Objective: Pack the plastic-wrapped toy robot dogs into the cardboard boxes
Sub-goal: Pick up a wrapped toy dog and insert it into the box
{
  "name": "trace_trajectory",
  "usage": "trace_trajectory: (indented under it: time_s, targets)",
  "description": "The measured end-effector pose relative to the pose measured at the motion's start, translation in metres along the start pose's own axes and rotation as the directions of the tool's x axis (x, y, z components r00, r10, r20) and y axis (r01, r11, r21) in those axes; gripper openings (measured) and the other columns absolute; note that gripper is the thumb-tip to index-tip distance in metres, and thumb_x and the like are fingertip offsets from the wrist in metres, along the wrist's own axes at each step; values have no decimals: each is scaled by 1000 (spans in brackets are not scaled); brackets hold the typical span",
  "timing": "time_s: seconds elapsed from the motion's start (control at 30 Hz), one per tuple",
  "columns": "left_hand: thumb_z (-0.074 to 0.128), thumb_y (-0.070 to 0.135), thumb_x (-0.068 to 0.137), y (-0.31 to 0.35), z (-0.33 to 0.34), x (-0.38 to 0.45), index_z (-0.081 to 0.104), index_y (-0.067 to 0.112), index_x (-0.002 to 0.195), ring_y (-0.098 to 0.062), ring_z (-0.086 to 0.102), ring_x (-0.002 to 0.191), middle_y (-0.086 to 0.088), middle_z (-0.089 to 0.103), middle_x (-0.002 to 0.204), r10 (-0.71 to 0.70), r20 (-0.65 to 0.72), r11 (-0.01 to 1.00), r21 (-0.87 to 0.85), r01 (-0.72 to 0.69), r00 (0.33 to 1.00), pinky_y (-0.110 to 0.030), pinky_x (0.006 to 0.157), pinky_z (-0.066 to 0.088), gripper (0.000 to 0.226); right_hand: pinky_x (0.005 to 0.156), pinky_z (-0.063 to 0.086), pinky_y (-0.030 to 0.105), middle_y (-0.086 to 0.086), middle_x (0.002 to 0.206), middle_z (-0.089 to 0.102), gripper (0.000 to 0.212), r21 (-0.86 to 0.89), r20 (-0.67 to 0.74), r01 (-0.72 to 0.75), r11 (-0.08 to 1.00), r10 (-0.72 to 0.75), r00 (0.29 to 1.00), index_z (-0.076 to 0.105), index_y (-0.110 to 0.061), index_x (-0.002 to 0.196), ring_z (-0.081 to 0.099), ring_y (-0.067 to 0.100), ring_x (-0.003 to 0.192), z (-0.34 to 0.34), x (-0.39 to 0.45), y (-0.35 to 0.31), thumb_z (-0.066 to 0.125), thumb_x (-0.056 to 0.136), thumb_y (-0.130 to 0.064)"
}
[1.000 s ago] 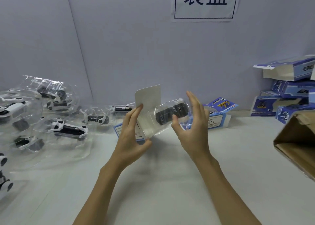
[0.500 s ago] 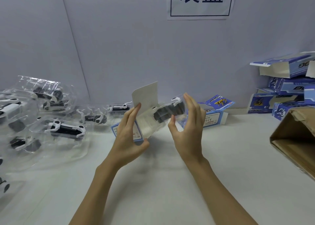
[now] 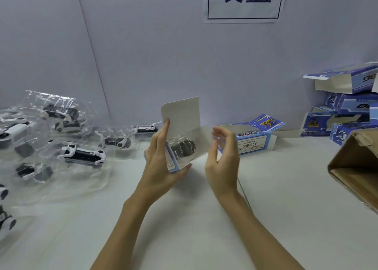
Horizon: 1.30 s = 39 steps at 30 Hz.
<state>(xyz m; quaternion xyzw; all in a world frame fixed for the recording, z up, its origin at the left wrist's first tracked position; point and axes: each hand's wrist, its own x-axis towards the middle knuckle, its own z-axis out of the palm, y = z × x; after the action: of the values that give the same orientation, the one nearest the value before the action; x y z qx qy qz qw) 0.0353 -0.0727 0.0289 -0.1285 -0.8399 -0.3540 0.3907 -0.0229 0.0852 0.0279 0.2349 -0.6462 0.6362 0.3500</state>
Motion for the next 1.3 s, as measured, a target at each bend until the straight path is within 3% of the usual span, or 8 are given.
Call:
trace_trajectory:
  time_s: [0.13, 0.27, 0.37, 0.57, 0.8, 0.93, 1.07, 1.3]
  targets:
    - [87, 26, 84, 4, -5, 8, 33, 35, 152, -21, 55, 136, 13, 48, 151, -13, -158, 948, -314, -38, 987, -38, 107, 51, 88, 115, 44, 40, -8, 141, 60, 36, 106, 154, -121, 987, 104, 983, 54, -18, 141, 54, 13, 136, -23, 21, 2, 56, 106, -17]
    - [86, 36, 85, 12, -3, 8, 46, 28, 124, -28, 67, 120, 6, 54, 145, -226, -98, 704, -704, 93, 969, -49, 81, 64, 56, 116, 44, 51, -18, 156, 47, 45, 124, 373, -95, 988, 43, 927, 51, -31, 147, 39, 7, 149, -21, 17, -11, 55, 103, -36]
    - [75, 34, 93, 14, 2, 6, 52, 30, 127, -30, 69, 115, 10, 54, 149, -257, -48, 690, -708, 148, 965, -44, 78, 65, 41, 113, 46, 55, -20, 160, 42, 42, 200, 363, -170, 965, 88, 928, 55, -32, 146, 36, 7, 151, -15, 14, -14, 55, 104, -38]
    - [65, 46, 95, 19, 4, 2, 71, 19, 112, 15, 35, 141, 6, 43, 157, -241, -111, 869, -466, 164, 964, -10, 79, 53, 33, 97, 57, 34, -20, 155, 46, 33, 249, 313, -250, 936, 167, 935, 82, -32, 100, 46, -1, 141, -18, 19, -13, 51, 106, -44]
    - [74, 37, 94, 26, 3, 6, 64, 13, 111, -14, 70, 109, 14, 58, 133, -247, -93, 766, -628, 135, 965, -30, 65, 60, 31, 75, 62, 41, -7, 122, 70, 47, 518, 312, -393, 760, 260, 914, 48, -44, 141, 72, 29, 107, -18, 18, -17, 60, 100, -25]
    - [85, 31, 87, 21, -3, 8, 46, 39, 127, -32, 64, 117, 2, 61, 129, -279, -18, 578, -802, 153, 960, -71, 85, 51, 56, 74, 60, 39, 3, 122, 69, 26, 479, 286, -364, 799, 250, 925, 66, -28, 122, 71, 33, 109, -13, 12, -17, 48, 105, -38]
    - [87, 48, 80, 16, -13, 6, 63, 26, 119, -28, 61, 129, 0, 59, 129, -216, 118, 697, -676, 238, 969, -47, 78, 64, 51, 84, 61, 36, -3, 136, 63, 38, 468, 265, -377, 800, 280, 923, 69, -27, 100, 66, 25, 122, -12, 7, -15, 42, 102, -55]
    - [64, 54, 97, 18, 2, 7, 60, 25, 124, -23, 68, 118, 4, 61, 130, -286, 15, 731, -643, 228, 958, -28, 73, 62, 40, 70, 59, 24, -11, 113, 63, 24, 339, 339, -287, 896, 168, 926, 57, -24, 116, 70, 15, 109, -8, 5, -11, 57, 101, -44]
